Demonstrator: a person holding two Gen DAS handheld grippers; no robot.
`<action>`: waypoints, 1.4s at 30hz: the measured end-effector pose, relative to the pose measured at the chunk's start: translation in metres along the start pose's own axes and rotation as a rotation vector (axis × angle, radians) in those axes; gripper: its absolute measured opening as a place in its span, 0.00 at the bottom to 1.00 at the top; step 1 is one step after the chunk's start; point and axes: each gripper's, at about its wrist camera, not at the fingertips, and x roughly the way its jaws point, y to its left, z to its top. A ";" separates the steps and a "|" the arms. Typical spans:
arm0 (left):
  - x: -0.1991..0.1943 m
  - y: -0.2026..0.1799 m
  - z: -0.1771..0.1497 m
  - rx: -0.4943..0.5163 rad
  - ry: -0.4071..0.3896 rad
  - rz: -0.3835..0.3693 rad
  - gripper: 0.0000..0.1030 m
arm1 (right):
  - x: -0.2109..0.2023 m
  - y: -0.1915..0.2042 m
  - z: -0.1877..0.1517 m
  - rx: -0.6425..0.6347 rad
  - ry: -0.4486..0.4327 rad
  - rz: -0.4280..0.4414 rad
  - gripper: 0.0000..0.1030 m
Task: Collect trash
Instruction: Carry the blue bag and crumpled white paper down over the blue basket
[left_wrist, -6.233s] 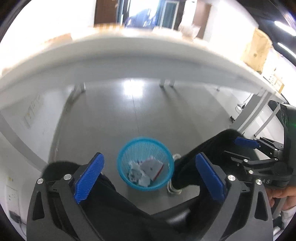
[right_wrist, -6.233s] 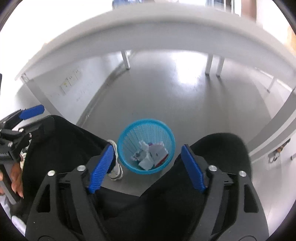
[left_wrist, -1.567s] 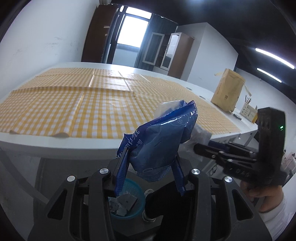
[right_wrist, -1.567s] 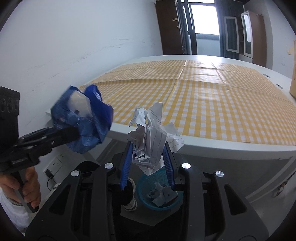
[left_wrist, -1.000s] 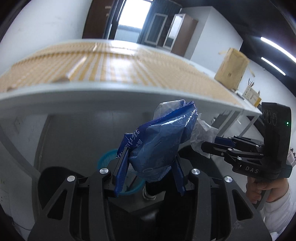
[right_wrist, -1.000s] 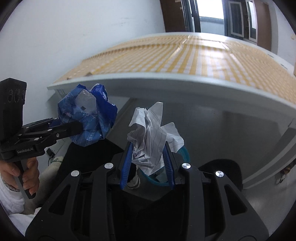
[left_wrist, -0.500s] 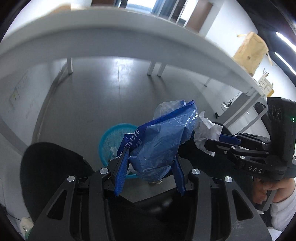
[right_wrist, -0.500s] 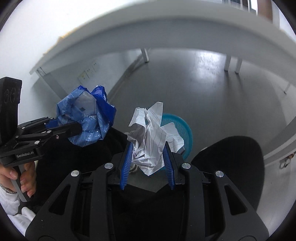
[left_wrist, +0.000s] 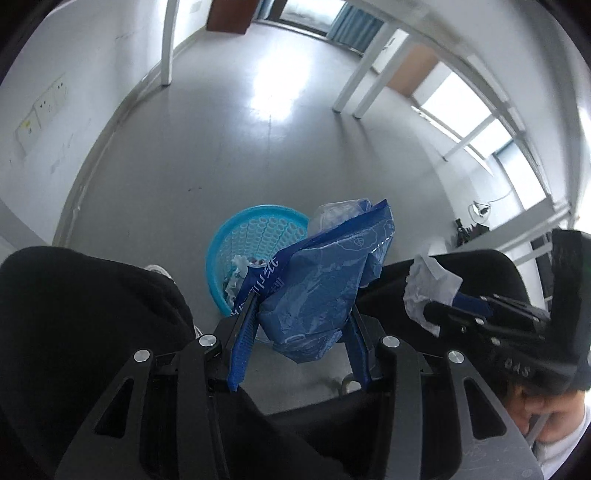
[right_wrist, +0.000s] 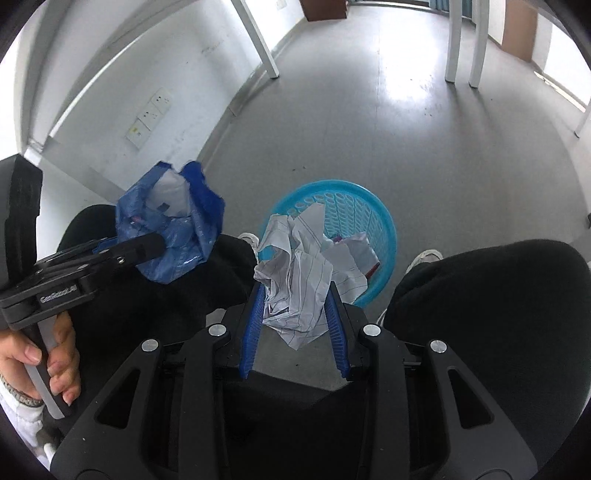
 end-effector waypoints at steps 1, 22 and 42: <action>0.005 0.000 0.004 -0.008 0.008 0.004 0.42 | 0.004 0.000 0.002 0.003 0.004 -0.002 0.30; 0.114 0.026 0.049 -0.240 0.195 0.078 0.43 | 0.123 -0.038 0.055 0.164 0.203 -0.035 0.32; 0.212 0.069 0.063 -0.424 0.390 0.140 0.44 | 0.237 -0.089 0.080 0.302 0.436 -0.088 0.36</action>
